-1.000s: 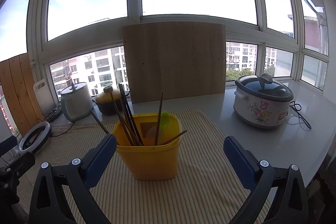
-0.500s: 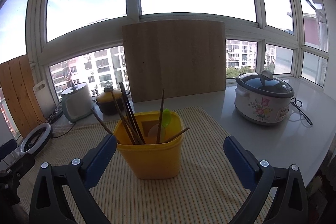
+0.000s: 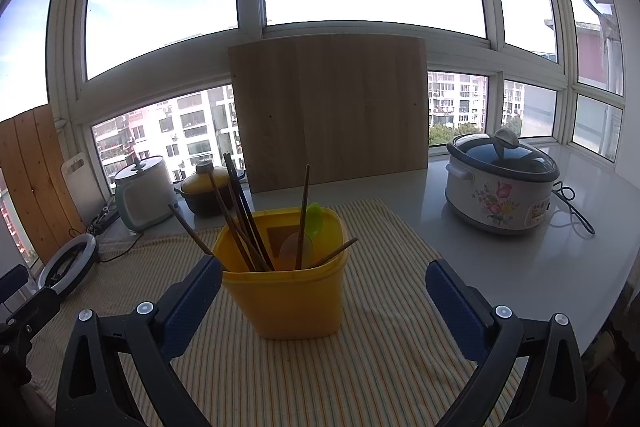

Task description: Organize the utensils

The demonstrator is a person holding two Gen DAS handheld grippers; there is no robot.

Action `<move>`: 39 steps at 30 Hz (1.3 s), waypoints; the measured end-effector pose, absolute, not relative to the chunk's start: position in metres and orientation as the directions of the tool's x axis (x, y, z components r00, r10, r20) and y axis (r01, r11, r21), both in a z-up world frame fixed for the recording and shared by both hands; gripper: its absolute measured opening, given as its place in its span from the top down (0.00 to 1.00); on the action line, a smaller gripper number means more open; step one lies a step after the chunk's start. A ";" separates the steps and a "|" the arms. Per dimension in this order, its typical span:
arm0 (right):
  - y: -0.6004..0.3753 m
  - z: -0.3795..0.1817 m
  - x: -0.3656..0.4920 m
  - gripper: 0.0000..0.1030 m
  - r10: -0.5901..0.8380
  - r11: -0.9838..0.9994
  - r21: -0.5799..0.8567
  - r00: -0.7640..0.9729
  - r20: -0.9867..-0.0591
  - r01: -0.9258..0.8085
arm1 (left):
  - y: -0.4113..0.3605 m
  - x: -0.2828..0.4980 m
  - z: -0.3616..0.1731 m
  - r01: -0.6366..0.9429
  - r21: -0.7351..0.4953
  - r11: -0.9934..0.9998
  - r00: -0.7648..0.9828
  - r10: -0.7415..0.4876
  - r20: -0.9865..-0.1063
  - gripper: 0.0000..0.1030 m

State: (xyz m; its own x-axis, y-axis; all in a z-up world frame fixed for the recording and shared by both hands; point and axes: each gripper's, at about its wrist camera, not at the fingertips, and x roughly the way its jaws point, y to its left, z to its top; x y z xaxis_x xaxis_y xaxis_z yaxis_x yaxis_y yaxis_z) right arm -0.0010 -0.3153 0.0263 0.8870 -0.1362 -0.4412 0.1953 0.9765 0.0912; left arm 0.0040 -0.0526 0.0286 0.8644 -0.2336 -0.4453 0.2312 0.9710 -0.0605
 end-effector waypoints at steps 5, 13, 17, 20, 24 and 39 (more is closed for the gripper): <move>-0.315 0.026 -0.001 0.00 -0.139 0.976 0.089 0.887 -0.440 0.197 | -0.053 0.004 0.029 0.231 -0.060 0.971 0.865 -0.233 -0.445 0.00; -0.315 0.025 -0.002 0.00 -0.140 0.976 0.089 0.886 -0.441 0.198 | -0.052 0.004 0.029 0.233 -0.062 0.971 0.864 -0.235 -0.445 0.00; -0.314 0.025 -0.001 0.00 -0.138 0.977 0.086 0.886 -0.443 0.195 | -0.052 0.004 0.029 0.231 -0.060 0.971 0.865 -0.233 -0.445 0.00; -0.312 0.025 0.000 0.00 -0.138 0.977 0.083 0.885 -0.444 0.194 | -0.052 0.004 0.029 0.230 -0.060 0.971 0.865 -0.232 -0.444 0.00; -0.311 0.026 0.000 0.00 -0.136 0.978 0.084 0.885 -0.444 0.192 | -0.052 0.004 0.029 0.231 -0.060 0.971 0.865 -0.233 -0.445 0.00; -0.312 0.022 0.000 0.00 -0.131 0.978 0.089 0.880 -0.456 0.191 | -0.050 0.003 0.024 0.222 -0.059 0.973 0.859 -0.224 -0.460 0.00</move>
State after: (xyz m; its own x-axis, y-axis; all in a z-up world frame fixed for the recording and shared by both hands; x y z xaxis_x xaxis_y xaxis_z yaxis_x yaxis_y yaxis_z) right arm 0.0003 -0.3116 0.0219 0.8803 -0.1307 -0.4561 0.1913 0.9775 0.0890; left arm 0.0033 -0.0503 0.0242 0.8589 -0.2244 -0.4603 0.2225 0.9731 -0.0593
